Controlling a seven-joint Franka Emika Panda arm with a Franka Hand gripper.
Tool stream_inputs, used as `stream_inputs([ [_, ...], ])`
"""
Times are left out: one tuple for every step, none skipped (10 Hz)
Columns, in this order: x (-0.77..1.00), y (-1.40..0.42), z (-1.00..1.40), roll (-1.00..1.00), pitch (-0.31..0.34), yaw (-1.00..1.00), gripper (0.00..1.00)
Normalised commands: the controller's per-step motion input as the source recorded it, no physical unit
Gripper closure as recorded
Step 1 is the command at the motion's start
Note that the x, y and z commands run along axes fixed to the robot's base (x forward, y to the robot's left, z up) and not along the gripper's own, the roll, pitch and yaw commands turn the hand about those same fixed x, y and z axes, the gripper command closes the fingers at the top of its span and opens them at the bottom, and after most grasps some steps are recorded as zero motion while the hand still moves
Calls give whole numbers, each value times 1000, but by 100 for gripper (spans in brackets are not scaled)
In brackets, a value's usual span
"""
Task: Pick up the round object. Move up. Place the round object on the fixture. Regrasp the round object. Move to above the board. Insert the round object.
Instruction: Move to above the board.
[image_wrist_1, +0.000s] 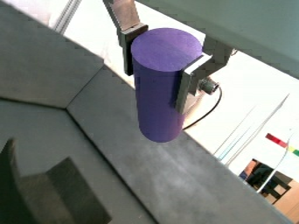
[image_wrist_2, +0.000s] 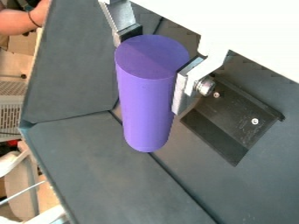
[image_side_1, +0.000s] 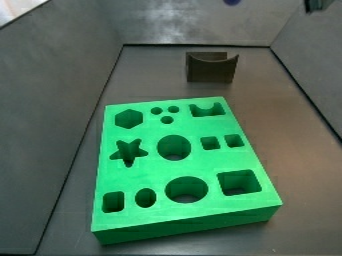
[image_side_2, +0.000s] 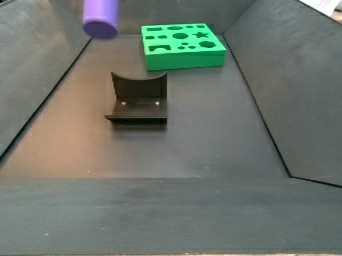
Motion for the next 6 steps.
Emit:
stream_inputs([
  [93, -35, 1000, -31, 149, 119, 100],
  [76, -30, 901, -36, 128, 133, 100],
  [50, -24, 732, -40, 105, 139, 100],
  [28, -20, 509, -48, 75, 136, 100],
  [22, -15, 345, -51, 60, 129, 100],
  [-779, -1000, 193, -1000, 20, -105, 100],
])
